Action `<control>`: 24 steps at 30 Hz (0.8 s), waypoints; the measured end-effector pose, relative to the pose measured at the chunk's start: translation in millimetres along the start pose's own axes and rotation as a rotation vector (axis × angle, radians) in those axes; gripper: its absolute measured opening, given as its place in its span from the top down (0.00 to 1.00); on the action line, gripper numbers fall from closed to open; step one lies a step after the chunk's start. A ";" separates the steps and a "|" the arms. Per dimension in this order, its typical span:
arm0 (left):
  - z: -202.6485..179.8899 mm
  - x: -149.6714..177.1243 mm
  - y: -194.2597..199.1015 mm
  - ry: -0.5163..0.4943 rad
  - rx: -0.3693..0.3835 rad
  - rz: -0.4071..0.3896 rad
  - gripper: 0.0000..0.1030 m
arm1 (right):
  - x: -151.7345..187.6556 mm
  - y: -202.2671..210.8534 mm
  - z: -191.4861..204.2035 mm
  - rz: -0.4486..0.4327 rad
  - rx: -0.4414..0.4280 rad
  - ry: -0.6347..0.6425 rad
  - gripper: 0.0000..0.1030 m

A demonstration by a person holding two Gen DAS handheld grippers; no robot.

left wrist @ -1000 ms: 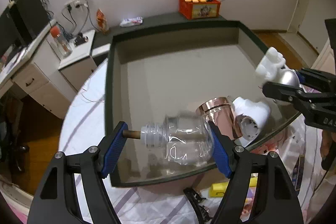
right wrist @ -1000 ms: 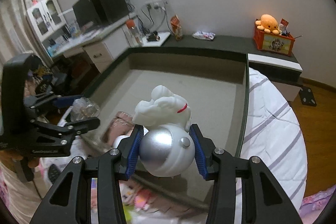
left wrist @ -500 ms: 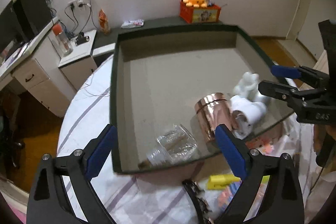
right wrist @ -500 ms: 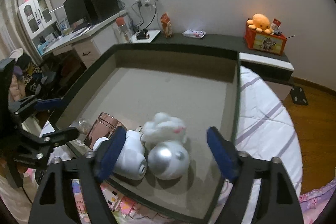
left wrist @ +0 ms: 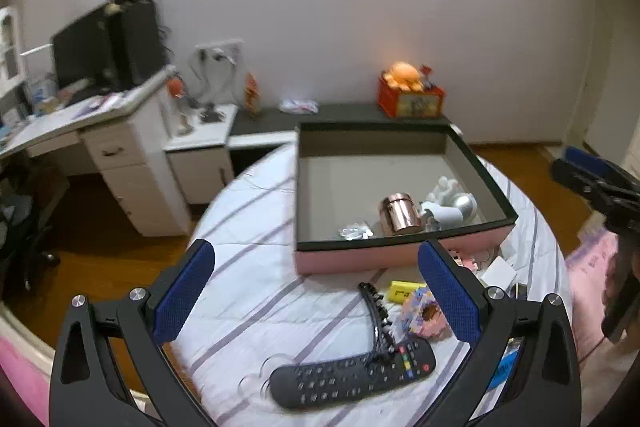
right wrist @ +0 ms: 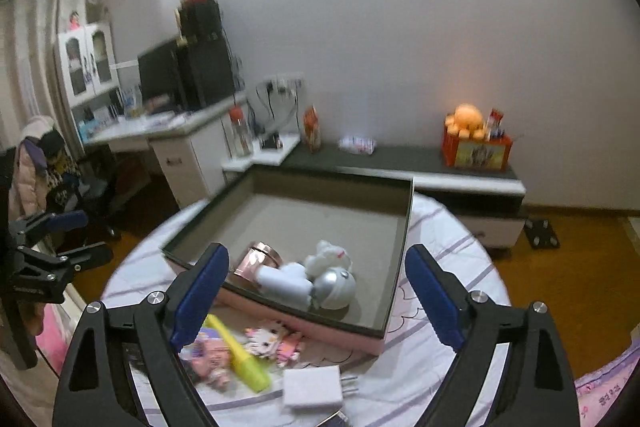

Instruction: Organize rigid objects

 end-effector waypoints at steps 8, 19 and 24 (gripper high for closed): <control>-6.1 10.5 68.1 0.042 -0.011 -0.114 0.00 | -16.7 85.0 25.1 -0.163 0.091 0.016 0.00; -26.9 25.7 155.4 -0.015 0.030 -0.254 0.00 | -9.4 147.0 68.6 -0.225 0.125 0.023 0.00; -19.3 29.4 191.3 0.001 0.009 -0.318 0.00 | -12.0 171.9 85.7 -0.255 0.122 0.026 0.00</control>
Point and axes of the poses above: each gripper's, at about its wrist camera, not at the fingertips, and y roughly against the way its jaws point, z to its left, x to its underside, the point moved 9 cm from there along -y, roughly the way its jaws point, and after that the axes turned 9 degrees about y, right-handed, at the moved point
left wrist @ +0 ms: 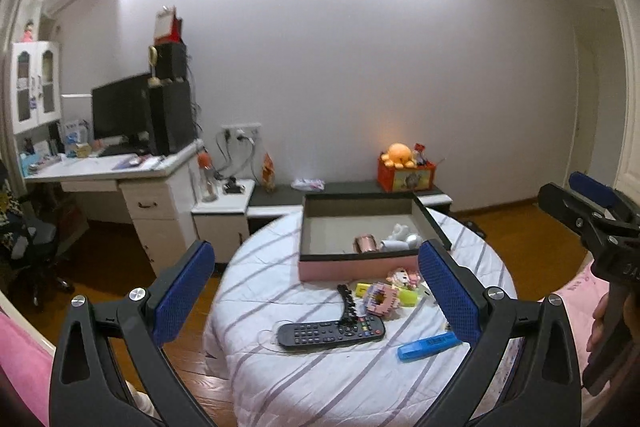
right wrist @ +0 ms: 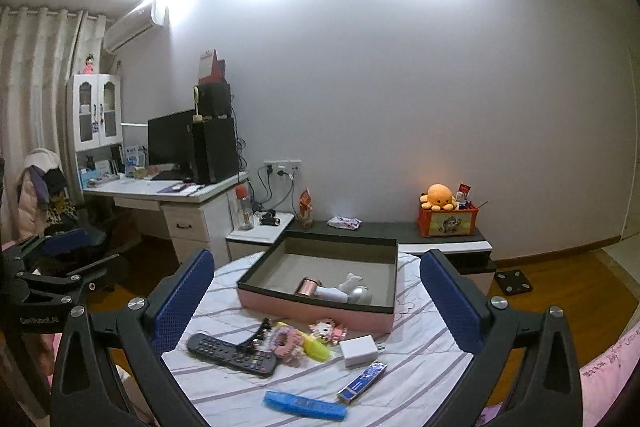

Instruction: Organize rigid objects

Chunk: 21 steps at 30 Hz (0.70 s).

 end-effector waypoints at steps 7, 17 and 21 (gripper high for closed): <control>5.4 -8.3 48.1 0.007 0.012 -0.069 0.00 | -12.8 32.3 25.7 -0.052 -0.032 0.023 0.00; 14.7 -27.2 96.4 0.007 -0.098 -0.208 0.00 | -31.8 73.0 46.9 -0.152 -0.045 0.051 0.00; 10.9 -27.5 102.5 -0.016 -0.109 -0.203 0.00 | -33.2 82.5 51.1 -0.166 -0.030 0.065 0.00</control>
Point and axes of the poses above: each gripper's, at about its wrist camera, not at the fingertips, and y roughly against the way its jaws point, z to its left, x to its underside, the point moved 9 cm from there along -y, roughly the way its jaws point, and after that the axes turned 9 degrees about y, right-handed, at the moved point
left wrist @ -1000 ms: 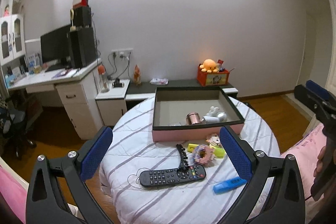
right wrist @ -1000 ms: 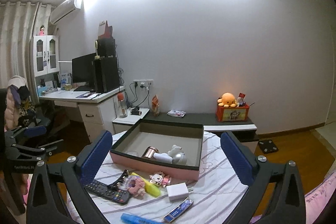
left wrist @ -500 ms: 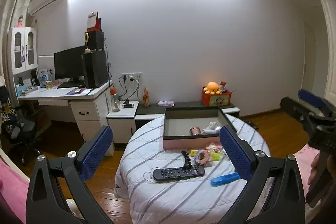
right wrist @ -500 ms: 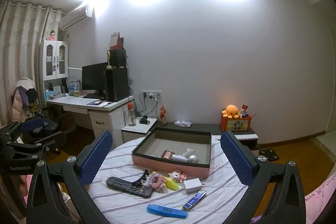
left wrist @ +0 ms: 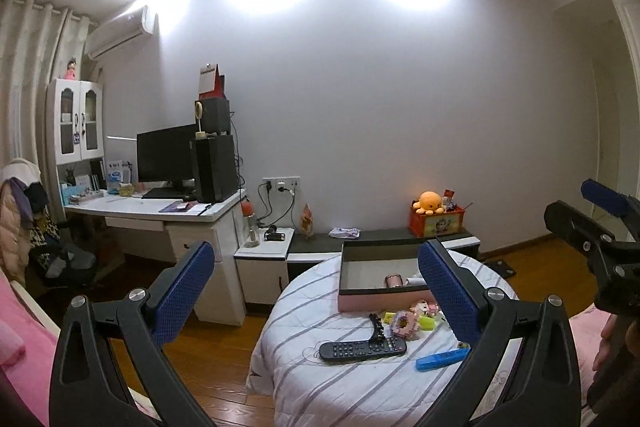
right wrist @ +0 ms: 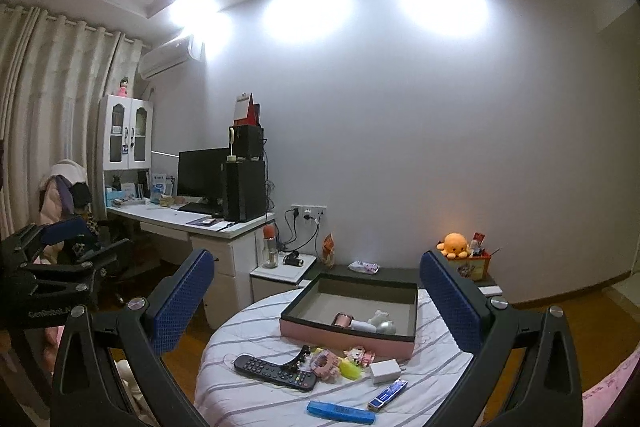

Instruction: Organize rigid objects

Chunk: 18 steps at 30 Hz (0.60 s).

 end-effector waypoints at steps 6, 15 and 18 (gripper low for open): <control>-3.8 -0.3 6.7 -0.026 -0.002 -0.011 0.00 | -1.5 8.3 -3.3 -0.024 0.003 -0.022 0.00; -12.4 4.8 1.3 -0.055 -0.022 0.009 0.00 | 2.6 13.2 -14.3 -0.023 0.021 -0.042 0.00; -17.4 9.1 -4.7 -0.065 -0.013 0.026 0.00 | 7.7 10.1 -22.9 -0.013 0.035 -0.067 0.00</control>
Point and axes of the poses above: each gripper's, at about its wrist camera, not at the fingertips, and y roughly against the way its jaws point, z to its left, x to its underside, the point moved 9 cm from there along -y, roughly the way its jaws point, and after that the axes turned 9 degrees about y, right-handed, at the moved point
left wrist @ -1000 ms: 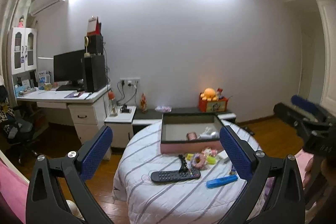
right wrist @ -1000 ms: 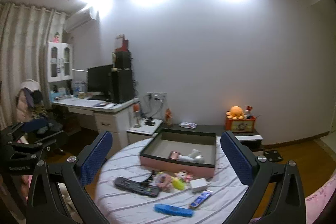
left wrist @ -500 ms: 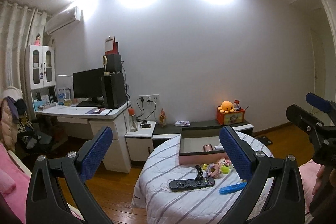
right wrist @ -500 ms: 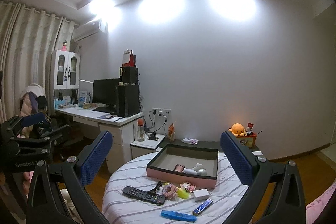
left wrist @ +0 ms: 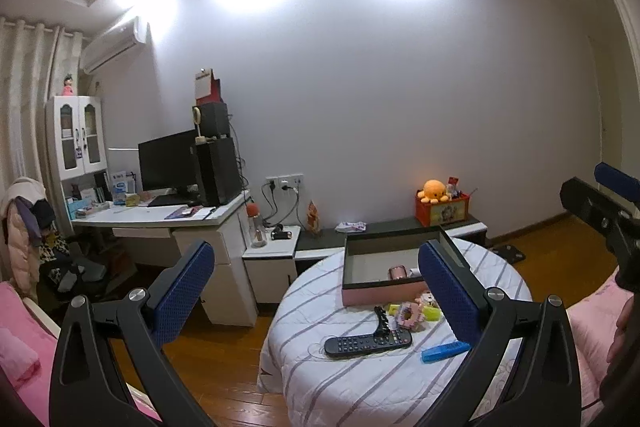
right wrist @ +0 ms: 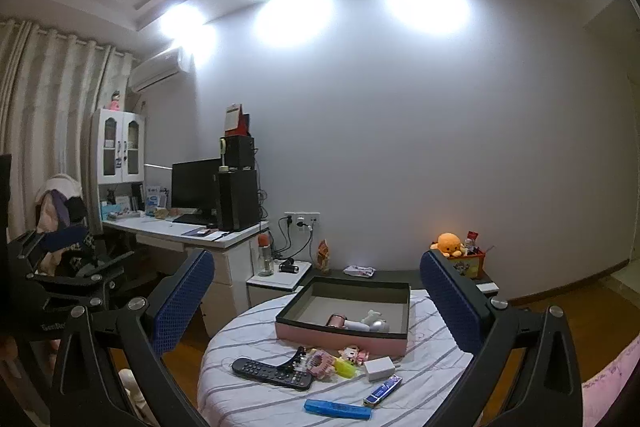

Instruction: Organize rigid objects

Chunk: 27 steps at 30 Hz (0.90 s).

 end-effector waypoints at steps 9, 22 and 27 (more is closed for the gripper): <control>-25.3 23.8 -30.8 -0.014 0.108 0.103 0.00 | 29.9 -24.6 -17.2 0.070 0.006 -0.048 0.00; -48.2 97.8 -116.3 0.057 0.300 0.393 0.00 | 100.8 -86.5 -47.9 0.249 0.022 -0.109 0.00; -22.9 137.7 -158.3 0.066 0.152 0.508 0.00 | 142.8 -108.9 -60.2 0.346 0.032 -0.129 0.00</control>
Point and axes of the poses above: each gripper's, at about its wrist camera, not at the fingertips, and y roughly against the way its jaws point, z to its left, x to its underside, the point moved 9 cm from there along -y, roughly the way its jaws point, and after that the axes turned 9 degrees about y, right-handed, at the moved point
